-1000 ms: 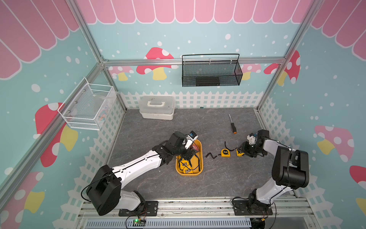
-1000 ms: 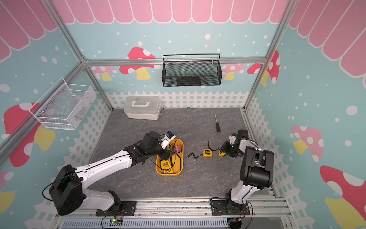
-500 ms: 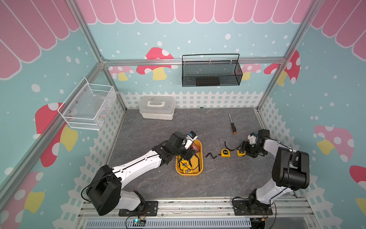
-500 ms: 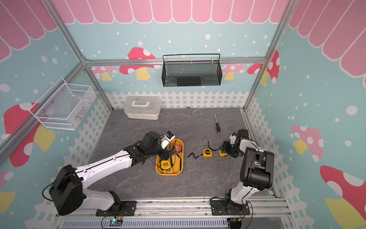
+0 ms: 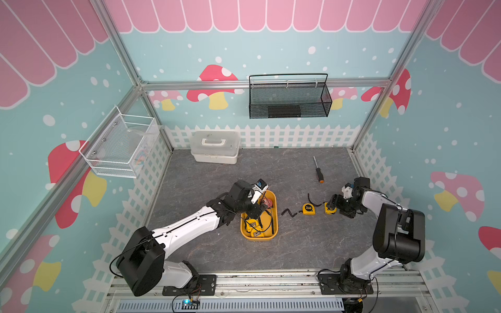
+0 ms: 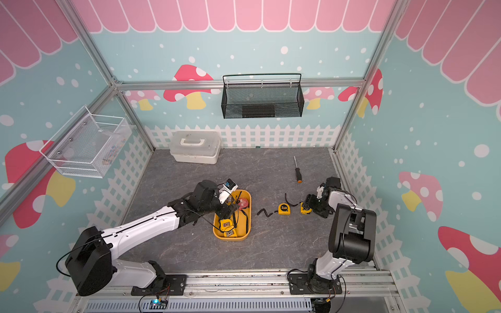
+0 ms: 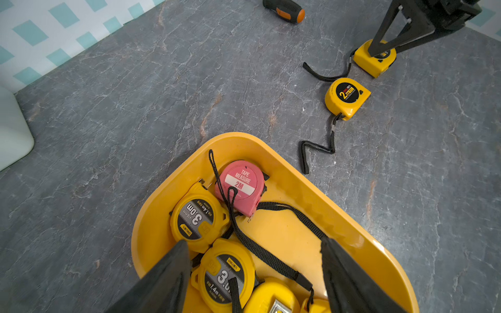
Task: Take the tape measure out of the storage box
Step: Place the tape measure at the center of the board.
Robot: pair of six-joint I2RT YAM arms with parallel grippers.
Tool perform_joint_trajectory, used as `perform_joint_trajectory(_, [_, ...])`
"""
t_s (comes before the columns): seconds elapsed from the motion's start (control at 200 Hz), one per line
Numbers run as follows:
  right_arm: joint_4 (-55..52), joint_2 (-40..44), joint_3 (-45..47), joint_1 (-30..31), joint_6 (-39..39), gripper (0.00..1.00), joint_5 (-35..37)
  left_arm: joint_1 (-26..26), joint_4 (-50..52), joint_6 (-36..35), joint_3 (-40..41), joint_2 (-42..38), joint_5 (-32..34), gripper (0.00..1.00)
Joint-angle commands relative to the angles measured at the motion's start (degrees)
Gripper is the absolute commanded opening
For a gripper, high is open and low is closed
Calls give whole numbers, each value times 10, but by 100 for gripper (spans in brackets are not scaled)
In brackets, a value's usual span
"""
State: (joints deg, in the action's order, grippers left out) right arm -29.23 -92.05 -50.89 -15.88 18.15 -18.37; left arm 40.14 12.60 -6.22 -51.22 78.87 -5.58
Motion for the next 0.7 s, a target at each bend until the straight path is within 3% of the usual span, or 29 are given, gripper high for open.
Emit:
perform_joint_trajectory(0.0, [-21,28,12,-4,2,78,17,-6,0,-1,11,-19,9,78])
perform_joint_trajectory(0.385, [-47,105,6,1,12,89,18,-36,52,17,-1,-29,47,79])
perform_joint_trajectory(0.695, [-64,163,-3,51,9,90,-6,-39,113,31,-54,59,8,79])
